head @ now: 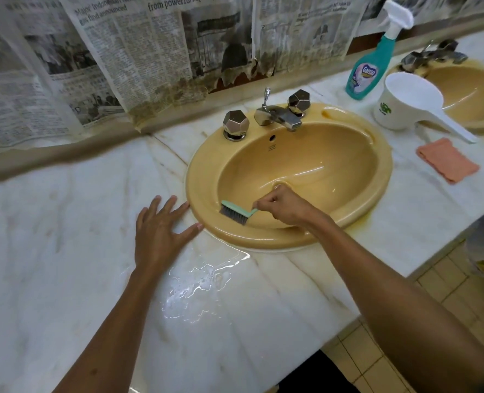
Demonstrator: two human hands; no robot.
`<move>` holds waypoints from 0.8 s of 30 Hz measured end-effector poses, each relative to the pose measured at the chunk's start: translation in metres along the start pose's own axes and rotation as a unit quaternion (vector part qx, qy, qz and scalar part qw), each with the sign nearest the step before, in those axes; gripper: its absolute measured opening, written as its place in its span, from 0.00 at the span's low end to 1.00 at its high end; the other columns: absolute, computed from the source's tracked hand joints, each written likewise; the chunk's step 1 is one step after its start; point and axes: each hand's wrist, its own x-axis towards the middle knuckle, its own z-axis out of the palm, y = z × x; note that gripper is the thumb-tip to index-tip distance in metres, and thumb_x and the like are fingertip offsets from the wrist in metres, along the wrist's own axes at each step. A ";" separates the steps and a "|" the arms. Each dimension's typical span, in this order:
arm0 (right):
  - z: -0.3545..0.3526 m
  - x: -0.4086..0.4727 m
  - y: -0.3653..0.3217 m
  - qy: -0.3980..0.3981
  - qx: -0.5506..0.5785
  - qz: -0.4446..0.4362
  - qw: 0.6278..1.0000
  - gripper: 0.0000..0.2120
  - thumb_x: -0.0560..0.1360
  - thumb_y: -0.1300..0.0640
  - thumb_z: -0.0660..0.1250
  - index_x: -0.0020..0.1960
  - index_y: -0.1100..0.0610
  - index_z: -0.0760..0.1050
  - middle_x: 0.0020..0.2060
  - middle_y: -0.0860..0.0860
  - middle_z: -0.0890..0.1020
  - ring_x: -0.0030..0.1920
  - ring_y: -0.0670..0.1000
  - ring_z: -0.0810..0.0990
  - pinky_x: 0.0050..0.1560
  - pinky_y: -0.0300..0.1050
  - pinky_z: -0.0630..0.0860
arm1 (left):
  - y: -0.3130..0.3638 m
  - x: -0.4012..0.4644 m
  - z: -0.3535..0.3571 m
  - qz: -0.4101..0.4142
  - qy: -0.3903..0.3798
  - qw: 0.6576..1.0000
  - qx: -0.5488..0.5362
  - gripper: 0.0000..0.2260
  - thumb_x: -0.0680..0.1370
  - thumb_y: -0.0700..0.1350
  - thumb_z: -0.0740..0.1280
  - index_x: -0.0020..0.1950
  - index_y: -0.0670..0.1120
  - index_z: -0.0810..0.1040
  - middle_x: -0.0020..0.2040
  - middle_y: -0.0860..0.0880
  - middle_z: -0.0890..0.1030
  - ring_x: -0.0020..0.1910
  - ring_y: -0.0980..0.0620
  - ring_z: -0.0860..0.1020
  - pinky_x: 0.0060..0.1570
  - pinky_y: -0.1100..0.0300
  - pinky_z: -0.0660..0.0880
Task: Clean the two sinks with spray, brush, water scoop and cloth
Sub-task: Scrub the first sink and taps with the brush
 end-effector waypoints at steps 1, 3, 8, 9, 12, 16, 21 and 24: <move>-0.010 -0.006 0.005 0.000 -0.018 0.011 1.000 0.15 0.78 0.56 0.68 0.33 0.57 0.72 0.30 0.47 0.60 0.26 0.46 0.56 0.27 0.40 0.55 | -0.001 0.000 -0.001 0.000 0.000 1.000 0.001 0.32 0.72 0.72 0.60 0.71 0.56 0.75 0.75 0.52 0.69 0.78 0.50 0.58 0.76 0.47 0.52; -0.038 -0.022 0.019 -0.002 -0.059 0.030 0.998 0.16 0.77 0.54 0.70 0.34 0.62 0.74 0.28 0.49 0.60 0.27 0.47 0.56 0.29 0.41 0.56 | -0.001 0.002 0.000 0.001 0.002 1.000 0.000 0.32 0.72 0.72 0.61 0.70 0.56 0.76 0.75 0.52 0.70 0.78 0.50 0.58 0.76 0.47 0.52; -0.039 -0.023 0.018 -0.001 -0.077 0.023 0.997 0.14 0.76 0.55 0.69 0.44 0.66 0.82 0.28 0.49 0.63 0.25 0.45 0.61 0.29 0.36 0.59 | -0.001 0.002 0.001 0.000 -0.001 1.000 -0.005 0.33 0.71 0.73 0.60 0.70 0.57 0.76 0.75 0.53 0.70 0.78 0.50 0.58 0.76 0.48 0.52; -0.024 -0.018 0.012 0.010 -0.075 0.010 0.997 0.11 0.77 0.55 0.69 0.46 0.62 0.84 0.29 0.47 0.66 0.25 0.43 0.66 0.31 0.34 0.61 | -0.001 0.001 0.000 -0.001 -0.002 1.000 -0.006 0.33 0.71 0.73 0.60 0.70 0.57 0.76 0.75 0.53 0.70 0.78 0.51 0.57 0.76 0.48 0.51; 0.002 -0.016 0.005 0.040 -0.098 -0.021 0.994 0.10 0.77 0.55 0.66 0.44 0.56 0.85 0.30 0.45 0.69 0.30 0.44 0.65 0.36 0.41 0.64 | 0.000 0.001 -0.001 -0.003 -0.004 1.000 -0.009 0.33 0.71 0.73 0.60 0.70 0.57 0.75 0.75 0.53 0.69 0.78 0.51 0.57 0.76 0.48 0.51; -0.036 -0.044 0.030 0.046 -0.109 -0.023 0.993 0.11 0.76 0.56 0.67 0.40 0.59 0.83 0.26 0.43 0.65 0.30 0.44 0.60 0.33 0.43 0.60 | -0.001 0.002 0.000 0.002 -0.005 1.000 -0.003 0.33 0.71 0.73 0.60 0.70 0.57 0.75 0.75 0.53 0.69 0.78 0.50 0.57 0.76 0.48 0.51; -0.006 -0.041 0.004 0.043 -0.104 -0.049 0.992 0.13 0.76 0.56 0.66 0.34 0.49 0.84 0.26 0.44 0.64 0.29 0.45 0.60 0.33 0.43 0.59 | -0.003 0.002 0.001 0.006 -0.005 1.000 0.001 0.33 0.71 0.73 0.59 0.71 0.57 0.75 0.75 0.53 0.69 0.78 0.50 0.57 0.76 0.47 0.52; 0.022 -0.033 -0.013 0.049 -0.124 -0.074 0.988 0.17 0.73 0.52 0.63 0.26 0.44 0.71 0.25 0.46 0.63 0.32 0.46 0.59 0.34 0.44 0.60 | -0.004 0.001 0.000 0.012 -0.007 1.000 0.008 0.33 0.72 0.73 0.57 0.71 0.58 0.74 0.76 0.53 0.69 0.78 0.50 0.57 0.76 0.47 0.52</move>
